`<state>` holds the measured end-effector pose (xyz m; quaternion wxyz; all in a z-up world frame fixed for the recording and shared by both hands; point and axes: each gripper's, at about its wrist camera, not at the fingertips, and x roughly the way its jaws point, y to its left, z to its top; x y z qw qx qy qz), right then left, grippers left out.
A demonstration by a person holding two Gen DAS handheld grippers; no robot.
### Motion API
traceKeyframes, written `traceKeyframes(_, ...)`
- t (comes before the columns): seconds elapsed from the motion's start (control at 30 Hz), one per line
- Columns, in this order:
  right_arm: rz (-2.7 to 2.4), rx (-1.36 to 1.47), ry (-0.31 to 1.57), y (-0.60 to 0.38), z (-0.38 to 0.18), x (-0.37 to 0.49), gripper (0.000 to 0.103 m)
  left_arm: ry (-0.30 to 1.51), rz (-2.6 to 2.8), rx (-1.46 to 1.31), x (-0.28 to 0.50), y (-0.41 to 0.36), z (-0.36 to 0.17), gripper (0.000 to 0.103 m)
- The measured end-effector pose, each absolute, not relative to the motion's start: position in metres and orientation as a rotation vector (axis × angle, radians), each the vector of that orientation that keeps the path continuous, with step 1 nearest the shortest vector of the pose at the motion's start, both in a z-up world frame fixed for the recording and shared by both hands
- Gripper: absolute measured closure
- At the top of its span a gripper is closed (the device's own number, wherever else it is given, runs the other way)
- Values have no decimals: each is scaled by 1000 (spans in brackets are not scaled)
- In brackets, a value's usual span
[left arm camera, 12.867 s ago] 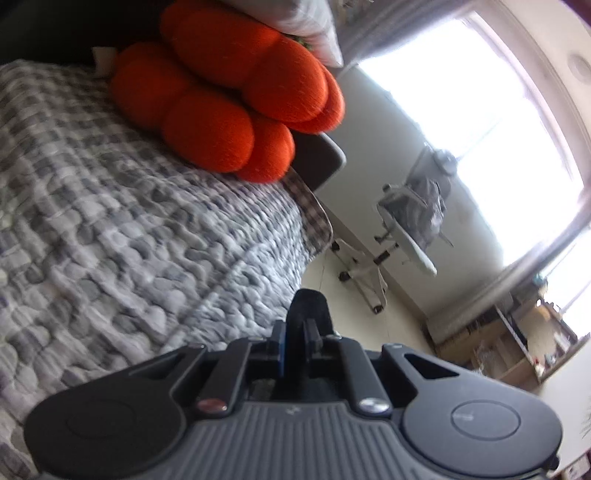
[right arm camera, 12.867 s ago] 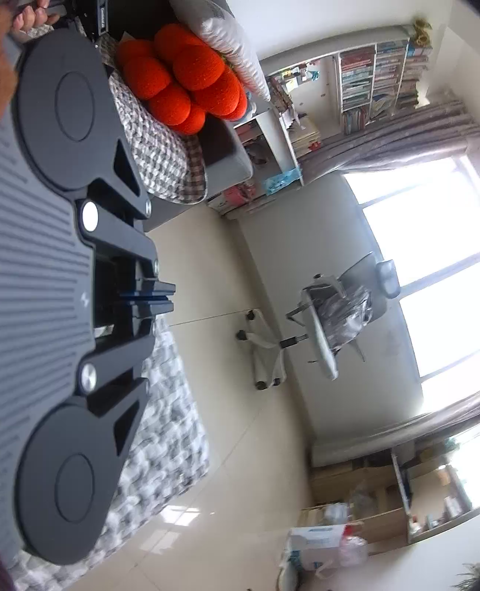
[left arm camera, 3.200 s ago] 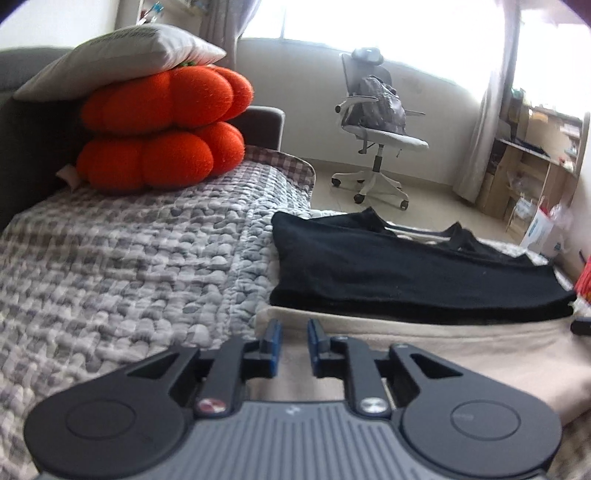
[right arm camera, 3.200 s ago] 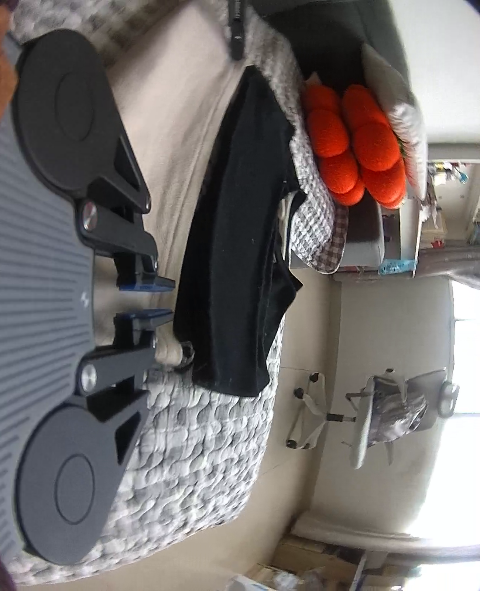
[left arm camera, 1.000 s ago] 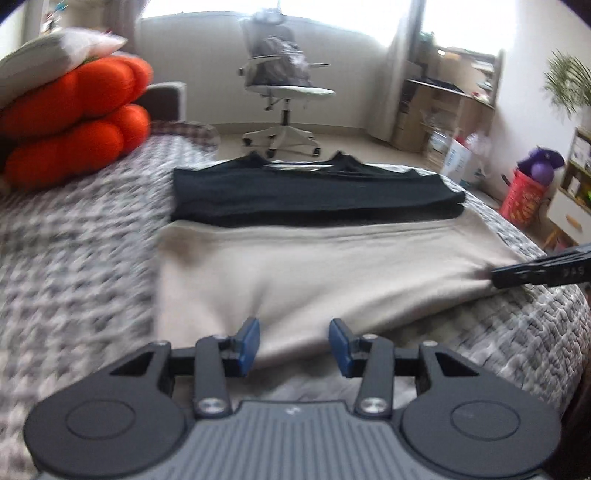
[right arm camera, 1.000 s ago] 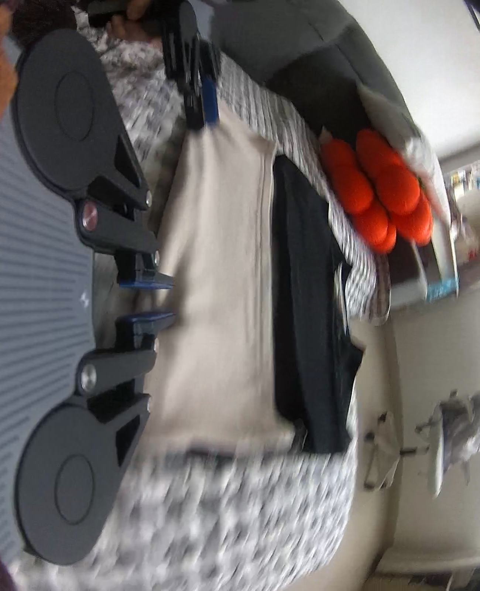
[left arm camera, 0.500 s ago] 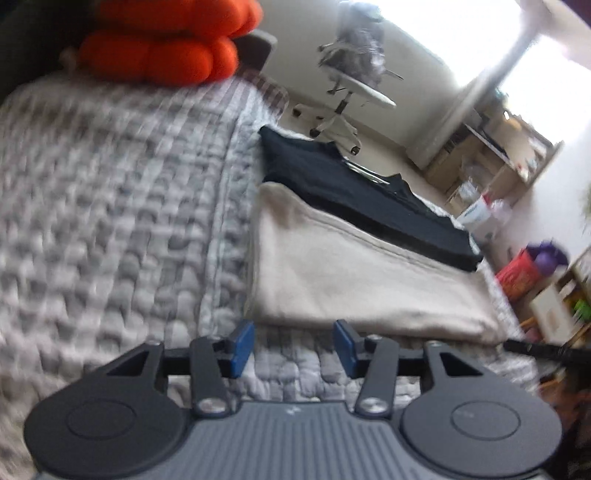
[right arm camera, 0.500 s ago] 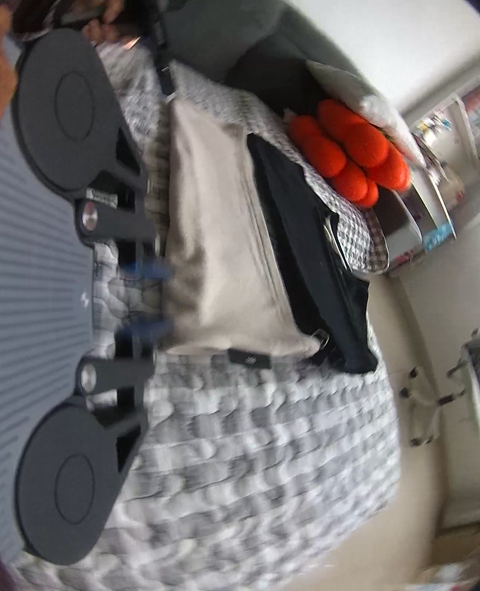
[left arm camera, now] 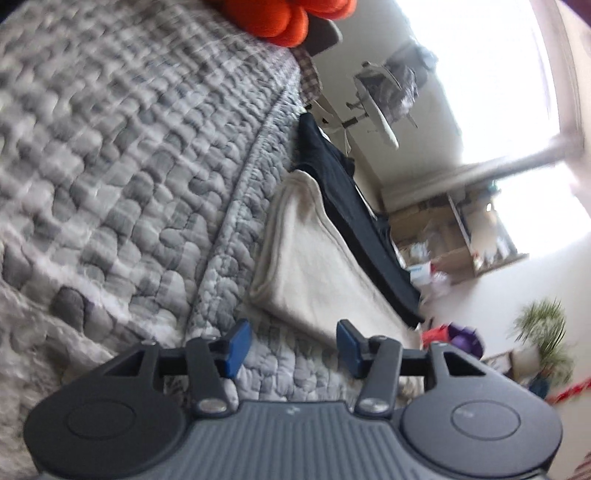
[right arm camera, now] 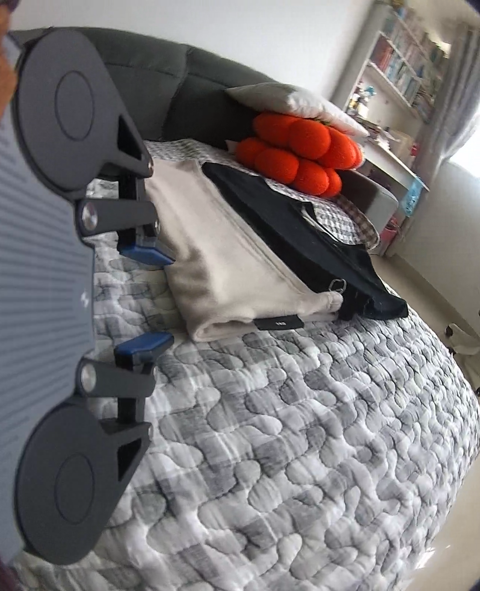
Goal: Fold clothes
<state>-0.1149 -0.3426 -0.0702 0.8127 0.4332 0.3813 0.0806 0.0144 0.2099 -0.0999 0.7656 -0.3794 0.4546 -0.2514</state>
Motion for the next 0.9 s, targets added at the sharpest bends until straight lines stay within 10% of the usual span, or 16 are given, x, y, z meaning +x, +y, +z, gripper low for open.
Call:
traceKeyframes(0.53, 203, 1057, 743, -359, -81, -96, 58, 930, -497, -943, 29, 202, -109, 57)
traceKeyframes(0.67, 224, 1071, 734, -360, -82, -92, 59, 896, -506, -963, 26, 204, -108, 78)
traceKeyframes(0.77, 270, 1084, 742, -359, -85, -91, 82, 871, -512, -977, 24, 206, -106, 92)
traceKeyframes(0.9, 320, 1182, 702, -367, -86, -97, 86, 837, -520, -1009, 23, 208, -104, 93)
